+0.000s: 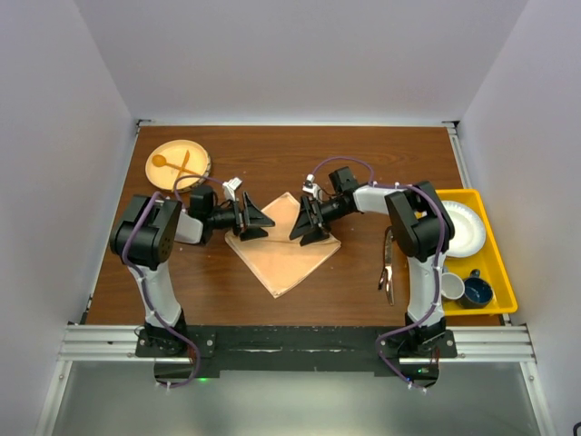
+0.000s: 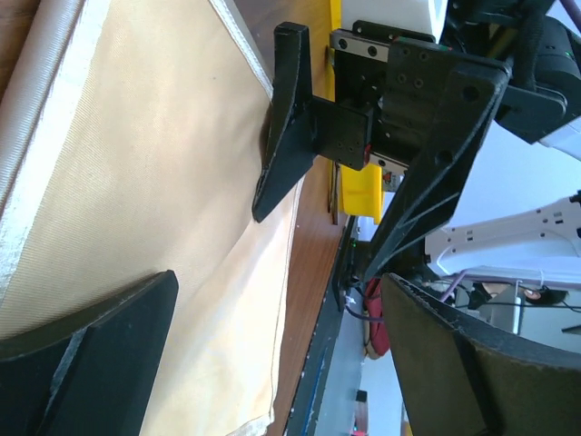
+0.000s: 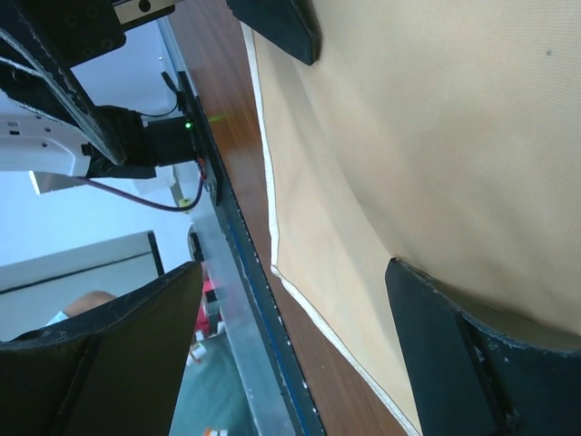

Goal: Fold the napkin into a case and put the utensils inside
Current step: Smooth out the upper triangle-folded napkin at the center of the board.

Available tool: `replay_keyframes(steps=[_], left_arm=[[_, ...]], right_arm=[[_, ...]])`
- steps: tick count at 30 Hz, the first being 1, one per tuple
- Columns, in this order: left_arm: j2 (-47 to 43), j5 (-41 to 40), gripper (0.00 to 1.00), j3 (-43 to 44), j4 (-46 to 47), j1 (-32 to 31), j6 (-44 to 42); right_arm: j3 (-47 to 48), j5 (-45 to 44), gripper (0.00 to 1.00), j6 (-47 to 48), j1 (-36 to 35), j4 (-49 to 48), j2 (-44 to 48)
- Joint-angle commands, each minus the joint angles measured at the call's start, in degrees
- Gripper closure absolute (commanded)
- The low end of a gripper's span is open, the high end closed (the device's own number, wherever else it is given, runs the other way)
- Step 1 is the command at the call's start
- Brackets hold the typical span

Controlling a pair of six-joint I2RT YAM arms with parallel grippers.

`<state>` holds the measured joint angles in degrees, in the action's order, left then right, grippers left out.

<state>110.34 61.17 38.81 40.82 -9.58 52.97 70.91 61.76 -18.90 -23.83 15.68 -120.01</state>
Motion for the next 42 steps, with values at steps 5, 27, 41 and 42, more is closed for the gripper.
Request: replay_keyframes(steps=[5, 27, 41, 42], left_arm=[[3.6, -0.9, 0.01, 0.3, -3.4, 3.5, -4.6], [-2.8, 1.6, 0.0, 0.7, 15.4, -6.6, 12.7], [7.6, -9.6, 0.0, 0.8, 9.0, -7.7, 13.6], [7.5, -9.3, 0.0, 0.3, 8.8, -7.0, 13.6]], right_arm=[[-1.7, -4.5, 0.13, 5.4, 1.6, 3.3, -2.8], [-0.1, -5.2, 0.14, 7.6, 1.7, 5.5, -3.0], [-0.9, -5.8, 0.12, 7.5, 1.8, 5.5, -3.9], [-0.9, -5.8, 0.12, 7.6, 1.9, 5.4, -3.9]])
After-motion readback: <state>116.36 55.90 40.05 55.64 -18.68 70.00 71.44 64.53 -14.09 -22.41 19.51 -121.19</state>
